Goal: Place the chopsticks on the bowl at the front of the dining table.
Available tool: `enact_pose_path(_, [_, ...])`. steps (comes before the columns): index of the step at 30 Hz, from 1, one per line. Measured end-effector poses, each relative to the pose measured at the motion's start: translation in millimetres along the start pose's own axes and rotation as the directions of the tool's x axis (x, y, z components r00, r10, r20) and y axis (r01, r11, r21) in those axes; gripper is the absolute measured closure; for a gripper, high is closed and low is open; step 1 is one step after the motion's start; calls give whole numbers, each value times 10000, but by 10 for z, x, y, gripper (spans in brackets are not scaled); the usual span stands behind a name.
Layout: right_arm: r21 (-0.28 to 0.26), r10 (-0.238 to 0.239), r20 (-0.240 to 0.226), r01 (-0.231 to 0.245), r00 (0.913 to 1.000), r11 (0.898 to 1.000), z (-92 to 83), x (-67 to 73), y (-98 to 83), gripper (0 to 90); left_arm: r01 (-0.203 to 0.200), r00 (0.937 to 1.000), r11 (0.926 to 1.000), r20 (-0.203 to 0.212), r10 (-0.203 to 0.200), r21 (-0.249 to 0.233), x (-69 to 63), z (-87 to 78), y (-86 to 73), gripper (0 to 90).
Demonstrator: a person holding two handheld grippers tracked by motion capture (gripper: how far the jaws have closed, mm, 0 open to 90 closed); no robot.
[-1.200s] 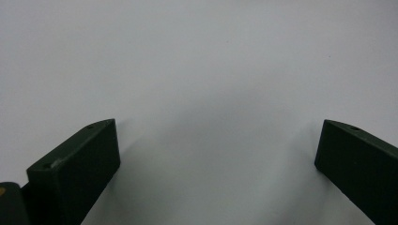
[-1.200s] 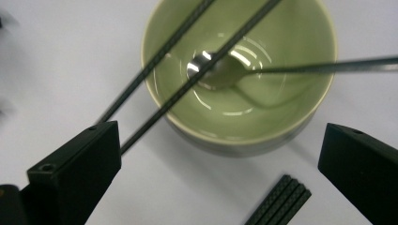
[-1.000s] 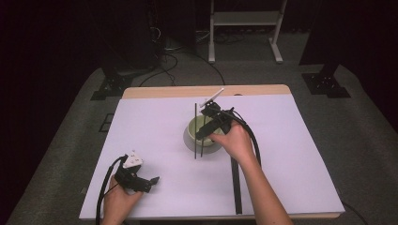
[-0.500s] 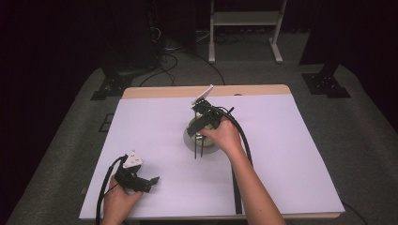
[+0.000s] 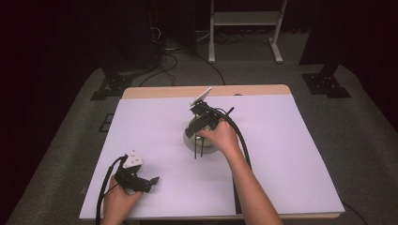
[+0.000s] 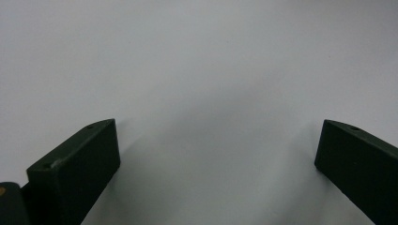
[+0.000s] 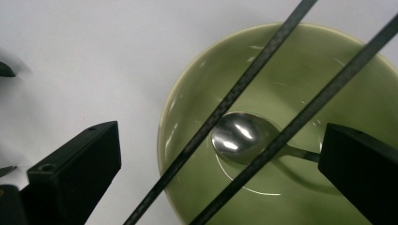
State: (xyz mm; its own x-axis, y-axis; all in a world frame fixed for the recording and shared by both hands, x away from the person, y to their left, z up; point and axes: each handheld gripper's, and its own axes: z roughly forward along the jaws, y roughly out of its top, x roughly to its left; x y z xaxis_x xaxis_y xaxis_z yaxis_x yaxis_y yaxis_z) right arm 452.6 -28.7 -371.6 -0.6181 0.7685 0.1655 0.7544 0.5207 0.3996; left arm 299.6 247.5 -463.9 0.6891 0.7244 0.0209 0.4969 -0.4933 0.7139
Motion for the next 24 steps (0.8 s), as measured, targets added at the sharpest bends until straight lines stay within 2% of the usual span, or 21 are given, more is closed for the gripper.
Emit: enact_pose_path(24, [71, -216, -215, 218, 9995, 9997, 60, 114, 18, 0, -4, 10000, 10000, -3, 4, 14, 0, -1, 1, 0])
